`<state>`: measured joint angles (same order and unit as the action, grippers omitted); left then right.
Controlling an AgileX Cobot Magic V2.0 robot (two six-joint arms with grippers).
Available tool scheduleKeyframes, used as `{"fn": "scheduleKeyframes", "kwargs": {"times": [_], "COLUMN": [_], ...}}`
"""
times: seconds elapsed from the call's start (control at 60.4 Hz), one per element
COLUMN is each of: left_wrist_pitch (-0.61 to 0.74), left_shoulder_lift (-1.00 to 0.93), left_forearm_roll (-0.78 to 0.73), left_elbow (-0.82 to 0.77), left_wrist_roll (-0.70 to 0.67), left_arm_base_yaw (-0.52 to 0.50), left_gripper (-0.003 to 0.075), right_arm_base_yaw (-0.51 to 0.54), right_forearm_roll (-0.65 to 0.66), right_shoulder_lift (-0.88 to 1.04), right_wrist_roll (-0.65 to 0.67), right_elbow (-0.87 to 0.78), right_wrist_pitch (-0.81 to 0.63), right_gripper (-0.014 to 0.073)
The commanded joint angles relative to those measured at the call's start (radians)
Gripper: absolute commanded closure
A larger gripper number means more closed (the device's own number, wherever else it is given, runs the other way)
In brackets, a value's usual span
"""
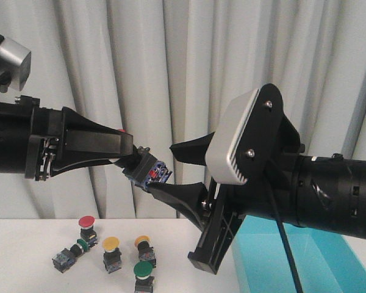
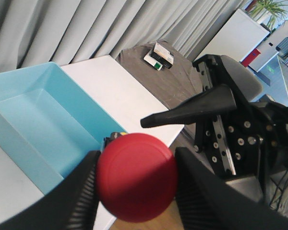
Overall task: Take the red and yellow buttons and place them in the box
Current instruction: 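Close the right gripper on the red button's base held by left gripper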
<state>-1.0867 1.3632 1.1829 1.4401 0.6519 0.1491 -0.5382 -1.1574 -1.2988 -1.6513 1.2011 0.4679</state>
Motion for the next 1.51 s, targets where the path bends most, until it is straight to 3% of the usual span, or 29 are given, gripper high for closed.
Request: {"fn": "scheduleKeyframes", "kwargs": {"times": [0.0,0.364,0.645,0.86,1.076,1.258,1.489], "left_wrist_pitch": [0.034,0.029,0.026,0.024,0.021,0.021,0.021], "left_shoulder_lift": [-0.033,-0.033,-0.033,-0.033,-0.033,-0.033,-0.033], "left_forearm_roll": [0.076,0.076,0.078,0.084,0.084,0.084,0.084], "left_elbow": [0.035,0.035,0.035,0.035,0.035,0.035,0.035], "left_wrist_roll": [-0.001,-0.001,-0.009,-0.009,-0.009,-0.009,-0.009], "left_arm_base_yaw": [0.004,0.004,0.004,0.004,0.004,0.004,0.004], "left_gripper": [0.0723,0.0723,0.0723,0.0723,0.0723,0.0723,0.0723], "right_arm_base_yaw": [-0.005,-0.005,-0.025,-0.089,-0.101,-0.101,-0.101], "right_forearm_roll": [-0.021,-0.017,-0.021,-0.017,-0.016,-0.017,-0.017], "right_shoulder_lift": [0.022,0.011,-0.021,-0.049,-0.054,-0.054,-0.054], "right_wrist_roll": [0.019,0.058,0.047,0.004,0.001,0.001,0.000], "right_elbow": [0.034,0.034,0.040,0.040,0.040,0.040,0.040], "right_wrist_pitch": [-0.033,-0.024,-0.037,-0.170,-0.194,-0.202,-0.207], "right_gripper": [0.0185,0.0074,0.0071,0.0071,0.0079,0.0156,0.0379]}}
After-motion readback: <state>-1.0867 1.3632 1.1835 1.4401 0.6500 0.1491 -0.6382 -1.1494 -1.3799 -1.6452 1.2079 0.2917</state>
